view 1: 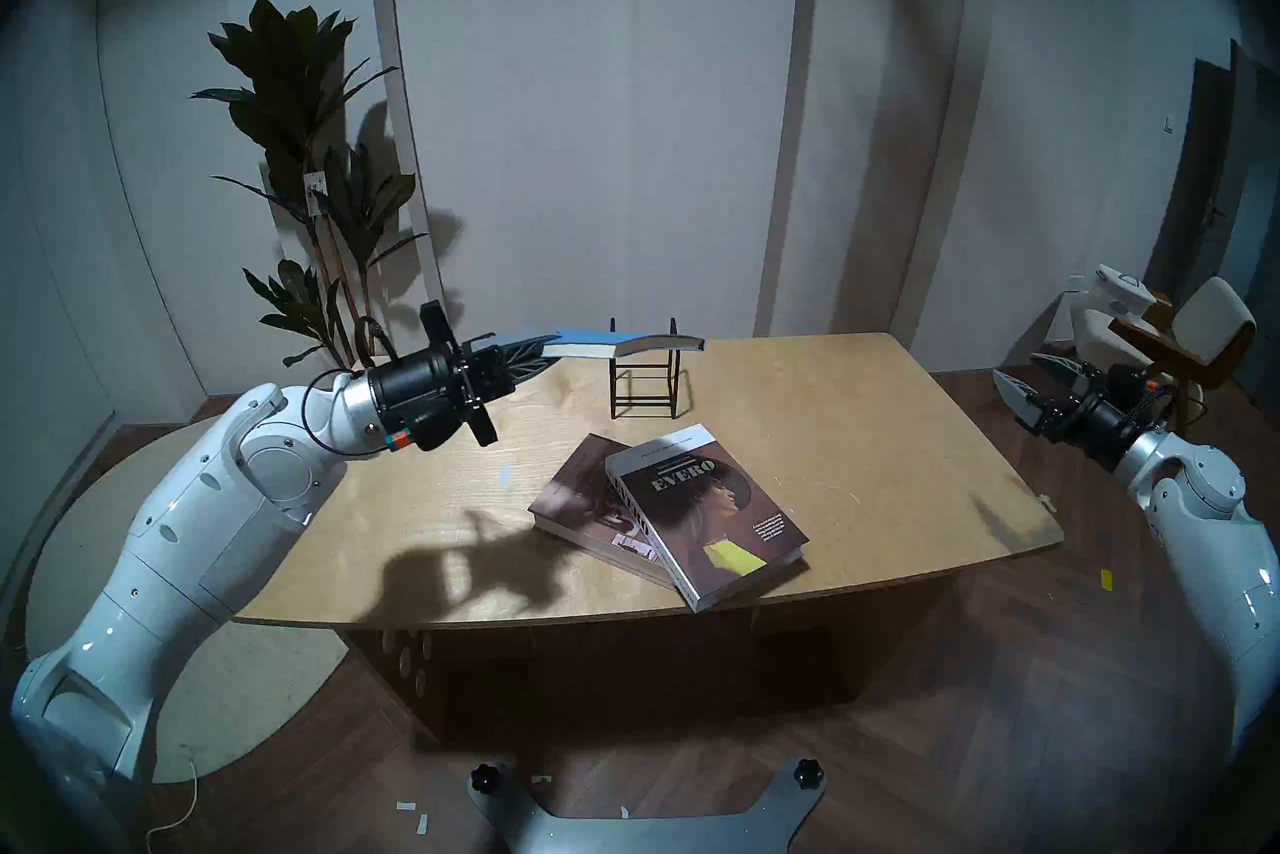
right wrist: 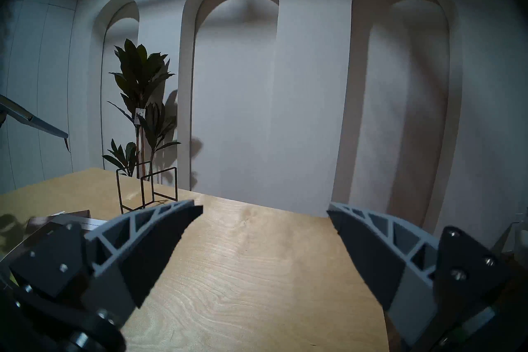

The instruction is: Stack the books into one stack

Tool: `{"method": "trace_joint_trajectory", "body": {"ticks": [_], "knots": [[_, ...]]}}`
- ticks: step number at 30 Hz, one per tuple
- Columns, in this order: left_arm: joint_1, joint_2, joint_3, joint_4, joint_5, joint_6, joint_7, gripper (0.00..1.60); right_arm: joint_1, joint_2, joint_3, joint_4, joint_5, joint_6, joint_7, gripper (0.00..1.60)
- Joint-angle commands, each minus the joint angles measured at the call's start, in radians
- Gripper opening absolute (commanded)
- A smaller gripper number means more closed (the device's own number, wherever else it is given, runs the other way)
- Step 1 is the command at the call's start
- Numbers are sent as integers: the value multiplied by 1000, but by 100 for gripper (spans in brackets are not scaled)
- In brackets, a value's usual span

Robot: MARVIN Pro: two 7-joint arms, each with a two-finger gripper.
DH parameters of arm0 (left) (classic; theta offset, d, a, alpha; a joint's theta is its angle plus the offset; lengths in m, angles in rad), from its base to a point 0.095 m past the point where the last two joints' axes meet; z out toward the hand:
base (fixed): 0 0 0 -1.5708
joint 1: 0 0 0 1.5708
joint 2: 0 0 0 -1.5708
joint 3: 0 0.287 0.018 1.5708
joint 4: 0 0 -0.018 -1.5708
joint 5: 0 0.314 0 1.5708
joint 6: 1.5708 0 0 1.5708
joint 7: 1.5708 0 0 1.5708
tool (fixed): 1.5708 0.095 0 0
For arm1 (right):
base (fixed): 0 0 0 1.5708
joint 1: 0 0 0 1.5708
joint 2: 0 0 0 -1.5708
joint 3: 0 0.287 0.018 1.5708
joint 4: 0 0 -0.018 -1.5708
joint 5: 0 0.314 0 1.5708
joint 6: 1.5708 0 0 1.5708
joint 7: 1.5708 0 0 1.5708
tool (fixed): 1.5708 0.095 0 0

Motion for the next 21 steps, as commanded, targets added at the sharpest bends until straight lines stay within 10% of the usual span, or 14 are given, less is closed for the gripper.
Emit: {"method": "trace_joint_trajectory", "body": {"ticks": [1,21], "knots": [[-23,-91,-12,10,109,10,62,0,111,10,-72,14,-35,-19,-30,160],[-14,-52,37,77,2,-37,1,0,312,-11,-225,120,-74,-29,-63,160]]}}
